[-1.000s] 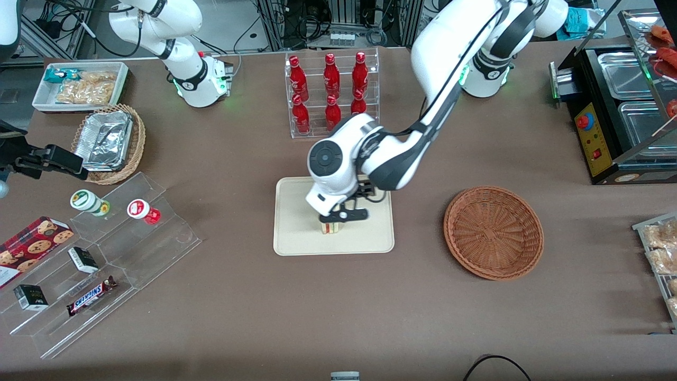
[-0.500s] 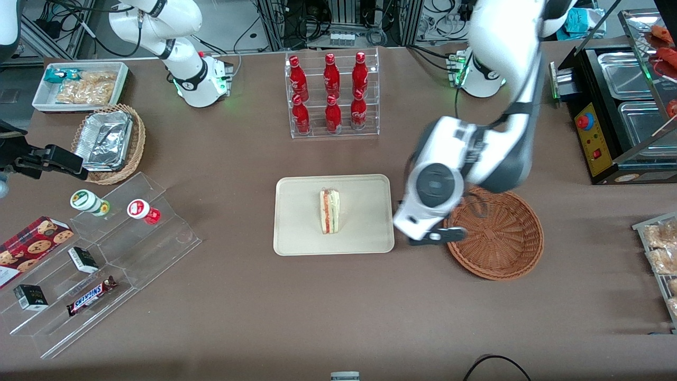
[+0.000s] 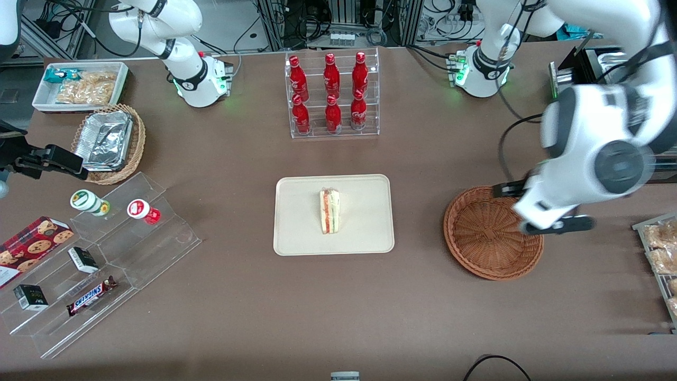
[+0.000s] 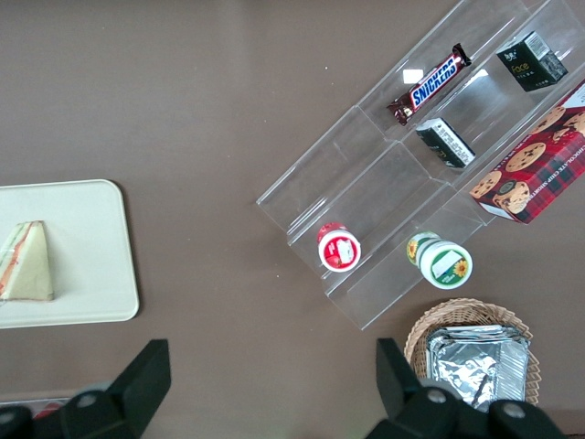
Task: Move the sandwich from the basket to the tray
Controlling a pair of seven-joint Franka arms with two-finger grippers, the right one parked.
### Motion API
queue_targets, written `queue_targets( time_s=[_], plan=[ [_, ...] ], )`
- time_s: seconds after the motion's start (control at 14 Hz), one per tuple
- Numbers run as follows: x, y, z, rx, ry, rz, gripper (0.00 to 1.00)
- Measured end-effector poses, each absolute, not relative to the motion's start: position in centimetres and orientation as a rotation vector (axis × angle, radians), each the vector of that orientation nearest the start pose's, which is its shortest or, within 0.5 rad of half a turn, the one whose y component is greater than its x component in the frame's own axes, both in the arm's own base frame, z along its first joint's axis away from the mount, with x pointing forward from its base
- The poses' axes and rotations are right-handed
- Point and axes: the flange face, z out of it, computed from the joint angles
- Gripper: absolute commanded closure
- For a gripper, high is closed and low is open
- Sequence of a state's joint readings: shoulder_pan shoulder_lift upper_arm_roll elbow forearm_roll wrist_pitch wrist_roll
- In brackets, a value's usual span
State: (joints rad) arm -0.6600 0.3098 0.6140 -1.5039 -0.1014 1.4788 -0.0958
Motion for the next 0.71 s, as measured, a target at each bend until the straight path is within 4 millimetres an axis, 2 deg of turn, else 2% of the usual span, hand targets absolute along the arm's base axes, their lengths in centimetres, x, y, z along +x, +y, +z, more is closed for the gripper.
queue_targets(
  time_s=[0.07,0.14,0.21,0.43,0.71],
  plan=[
    [60.0,-6.1,51.0,-3.034,-0.089,0.398,0.0],
    [59.7,-4.8,52.3,-3.051,-0.095,0.375,0.0],
    [59.4,-4.3,53.4,-3.066,-0.099,0.35,0.0],
    [59.2,-5.3,55.3,-3.078,-0.076,0.314,0.0],
    [59.2,-7.2,56.4,-3.083,-0.037,0.286,0.0]
  ],
)
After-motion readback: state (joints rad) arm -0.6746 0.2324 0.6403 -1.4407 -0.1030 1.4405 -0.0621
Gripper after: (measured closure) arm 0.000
